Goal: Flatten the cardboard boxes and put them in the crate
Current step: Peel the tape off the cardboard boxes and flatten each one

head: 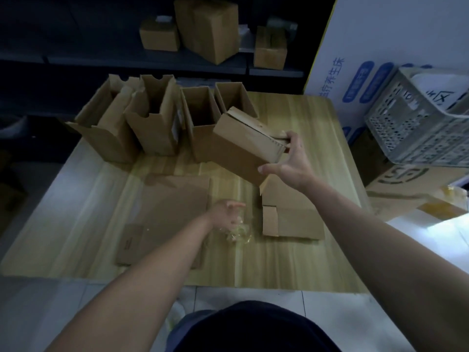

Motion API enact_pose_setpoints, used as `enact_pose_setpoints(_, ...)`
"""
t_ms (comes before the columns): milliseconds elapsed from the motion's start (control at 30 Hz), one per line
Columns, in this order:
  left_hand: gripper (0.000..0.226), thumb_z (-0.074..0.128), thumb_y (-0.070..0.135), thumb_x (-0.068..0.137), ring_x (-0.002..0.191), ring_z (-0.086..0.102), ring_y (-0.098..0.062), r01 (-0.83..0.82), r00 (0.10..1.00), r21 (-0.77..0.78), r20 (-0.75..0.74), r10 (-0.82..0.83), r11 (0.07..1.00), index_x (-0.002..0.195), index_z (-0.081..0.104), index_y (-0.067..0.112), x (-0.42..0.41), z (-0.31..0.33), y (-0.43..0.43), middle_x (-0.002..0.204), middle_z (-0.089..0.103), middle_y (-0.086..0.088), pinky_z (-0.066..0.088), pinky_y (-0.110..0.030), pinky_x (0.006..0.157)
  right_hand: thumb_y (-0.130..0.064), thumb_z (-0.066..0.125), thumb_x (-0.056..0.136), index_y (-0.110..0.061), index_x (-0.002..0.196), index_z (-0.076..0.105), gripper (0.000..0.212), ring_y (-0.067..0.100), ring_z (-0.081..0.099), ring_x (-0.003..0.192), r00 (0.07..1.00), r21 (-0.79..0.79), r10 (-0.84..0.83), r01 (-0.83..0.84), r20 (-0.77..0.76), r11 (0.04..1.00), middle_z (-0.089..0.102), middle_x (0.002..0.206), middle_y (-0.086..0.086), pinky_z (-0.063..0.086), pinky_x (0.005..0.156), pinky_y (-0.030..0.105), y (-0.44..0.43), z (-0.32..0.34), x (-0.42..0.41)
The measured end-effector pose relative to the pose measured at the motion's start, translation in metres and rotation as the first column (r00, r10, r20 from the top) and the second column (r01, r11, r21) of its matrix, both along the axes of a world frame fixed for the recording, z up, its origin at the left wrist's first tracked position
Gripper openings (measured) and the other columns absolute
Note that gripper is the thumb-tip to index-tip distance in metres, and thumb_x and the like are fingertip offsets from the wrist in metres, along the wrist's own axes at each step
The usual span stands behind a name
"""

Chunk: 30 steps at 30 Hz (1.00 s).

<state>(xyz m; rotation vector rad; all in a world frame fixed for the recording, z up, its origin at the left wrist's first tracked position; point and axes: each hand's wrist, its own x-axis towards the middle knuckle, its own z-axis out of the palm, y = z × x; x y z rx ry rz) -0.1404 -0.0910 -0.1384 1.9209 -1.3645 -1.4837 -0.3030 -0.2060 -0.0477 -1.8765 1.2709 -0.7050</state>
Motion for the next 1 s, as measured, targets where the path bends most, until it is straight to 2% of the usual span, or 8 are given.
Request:
enact_pose_setpoints(67,0.026,0.055,-0.002,0.091,0.076,0.065,-0.017,-0.406,0.895,-0.019,-0.209,0.394,0.914,0.117,0.057,0.001,0.014,0.012,0.0,0.107,0.058,-0.014,0.054,-0.015,0.065,-0.032,0.088,0.054,-0.021,0.133,0.031,0.098,0.01,0.04,0.106,0.999,0.007,0.048,-0.048,-0.009,0.999,0.036,0.121,-0.007,0.035,0.074,0.017,-0.001,-0.002,0.006)
enact_pose_setpoints(133,0.013,0.049,0.004,0.096,0.062,0.066,-0.019,-0.773,0.608,-0.015,-0.306,0.733,0.635,0.106,0.058,0.002,0.031,0.028,0.001,0.098,0.061,-0.014,0.057,-0.029,0.06,-0.031,0.088,0.055,-0.023,0.134,0.029,0.099,0.01,0.041,0.105,0.994,0.019,0.103,-0.102,-0.037,0.995,0.035,0.121,-0.008,0.036,0.076,0.018,-0.001,-0.004,0.016)
enact_pose_setpoints(267,0.025,0.052,0.042,0.093,0.09,0.064,-0.023,-0.924,0.377,-0.201,-0.347,0.859,0.324,0.096,0.058,0.018,0.067,0.063,-0.001,0.099,0.065,-0.006,0.054,-0.038,0.084,-0.03,0.086,0.059,-0.023,0.141,0.023,0.104,0.015,0.045,0.109,0.948,-0.007,0.267,-0.273,-0.172,0.962,0.032,0.136,-0.001,0.041,0.082,0.027,0.005,-0.006,0.043)
enact_pose_setpoints(400,0.02,0.061,0.047,0.086,0.09,0.056,-0.018,-0.906,0.415,-0.213,-0.279,0.866,0.366,0.085,0.055,0.027,0.093,0.084,0.004,0.091,0.059,0.006,0.046,-0.032,0.08,-0.03,0.086,0.062,-0.024,0.144,0.019,0.106,0.021,0.045,0.12,0.908,-0.022,0.36,-0.373,-0.215,0.928,0.025,0.145,-0.001,0.042,0.088,0.026,0.019,-0.013,0.084)
enact_pose_setpoints(567,0.01,0.064,0.029,0.087,0.088,0.057,-0.015,-0.925,0.329,-0.278,-0.236,0.914,0.26,0.093,0.06,0.021,0.118,0.08,0.025,0.09,0.06,0.007,0.041,-0.024,0.068,-0.034,0.084,0.066,-0.021,0.146,0.015,0.107,0.022,0.038,0.129,0.871,0.12,0.457,-0.441,-0.183,0.889,0.02,0.148,0.001,0.035,0.101,0.03,0.03,-0.026,0.125)
enact_pose_setpoints(767,0.017,0.068,0.028,0.084,0.079,0.061,-0.02,-0.965,0.254,-0.017,-0.328,0.91,0.263,0.08,0.057,0.016,0.145,0.07,0.047,0.089,0.065,-0.007,0.052,-0.037,0.081,-0.056,0.058,0.085,-0.019,0.148,0.024,0.08,0.021,0.037,0.13,0.888,0.349,0.453,-0.401,-0.08,0.847,0.029,0.148,0.002,0.034,0.101,0.029,0.037,-0.043,0.147)
enact_pose_setpoints(867,0.004,0.066,0.013,0.083,0.082,0.06,-0.022,-0.951,0.296,-0.002,-0.31,0.903,0.311,0.081,0.063,0.015,0.156,0.067,0.049,0.087,0.064,-0.008,0.049,-0.036,0.082,-0.047,0.058,0.088,-0.021,0.145,0.032,0.067,0.022,0.046,0.119,0.921,0.459,0.39,-0.344,-0.007,0.819,0.04,0.14,0.004,0.046,0.098,0.038,0.037,-0.038,0.16)
enact_pose_setpoints(1000,0.034,0.052,-0.002,0.083,0.079,0.058,-0.018,-0.893,0.416,0.012,-0.359,0.836,0.449,0.109,0.065,0.015,0.167,0.069,0.046,0.088,0.064,-0.004,0.044,-0.03,0.072,-0.031,0.073,0.08,-0.014,0.136,0.042,0.067,0.02,0.052,0.107,0.892,0.31,0.389,-0.312,-0.23,0.898,0.051,0.117,0.002,0.049,0.091,0.035,0.033,-0.033,0.174)
